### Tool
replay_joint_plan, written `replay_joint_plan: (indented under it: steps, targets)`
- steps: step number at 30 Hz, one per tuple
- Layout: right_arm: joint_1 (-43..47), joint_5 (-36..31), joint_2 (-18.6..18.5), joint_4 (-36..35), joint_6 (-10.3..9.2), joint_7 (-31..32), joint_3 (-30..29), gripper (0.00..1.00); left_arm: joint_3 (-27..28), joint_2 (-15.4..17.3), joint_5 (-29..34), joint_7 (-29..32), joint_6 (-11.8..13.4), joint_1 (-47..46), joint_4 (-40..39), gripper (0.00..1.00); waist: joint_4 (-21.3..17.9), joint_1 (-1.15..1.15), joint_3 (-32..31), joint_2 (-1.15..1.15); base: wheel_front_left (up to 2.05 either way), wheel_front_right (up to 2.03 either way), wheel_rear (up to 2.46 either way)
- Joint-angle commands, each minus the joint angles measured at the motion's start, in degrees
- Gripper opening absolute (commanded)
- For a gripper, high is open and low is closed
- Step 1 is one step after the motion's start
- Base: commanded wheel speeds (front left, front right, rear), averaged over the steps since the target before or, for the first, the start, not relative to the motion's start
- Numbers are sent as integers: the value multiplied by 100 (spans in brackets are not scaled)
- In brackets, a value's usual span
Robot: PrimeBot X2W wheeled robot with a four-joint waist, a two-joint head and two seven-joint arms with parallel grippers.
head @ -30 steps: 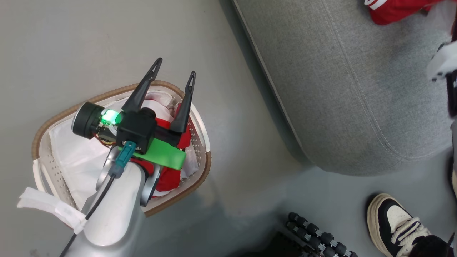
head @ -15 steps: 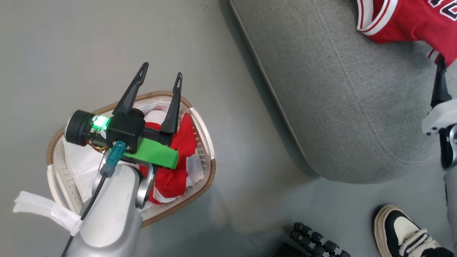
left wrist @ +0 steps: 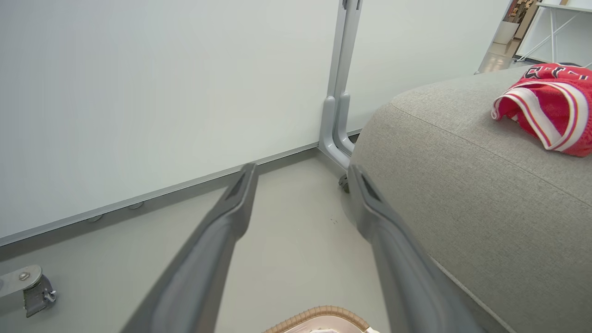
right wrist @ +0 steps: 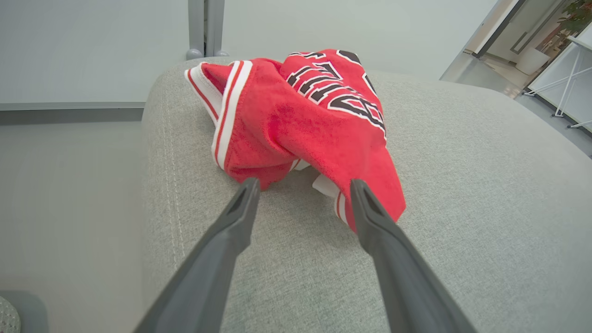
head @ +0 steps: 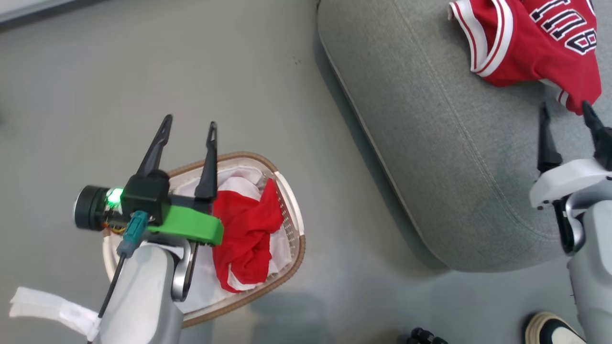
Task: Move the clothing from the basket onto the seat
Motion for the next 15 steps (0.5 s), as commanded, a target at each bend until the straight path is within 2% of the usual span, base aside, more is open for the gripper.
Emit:
replay_joint_plan:
  steps: [1, 15]
  targets:
    - [22, 54, 5, -54, -8, -9, 119, 100, 77, -2, 0, -2, 51, 136, -11, 100, 218, 0, -294, 0, 0, 0, 0]
    - [-142, 338, 231, -154, -8, -9, 1202, 100, 693, -141, -51, -1, 218, 610, 164, 100, 898, 0, -907, 0, 0, 0, 0]
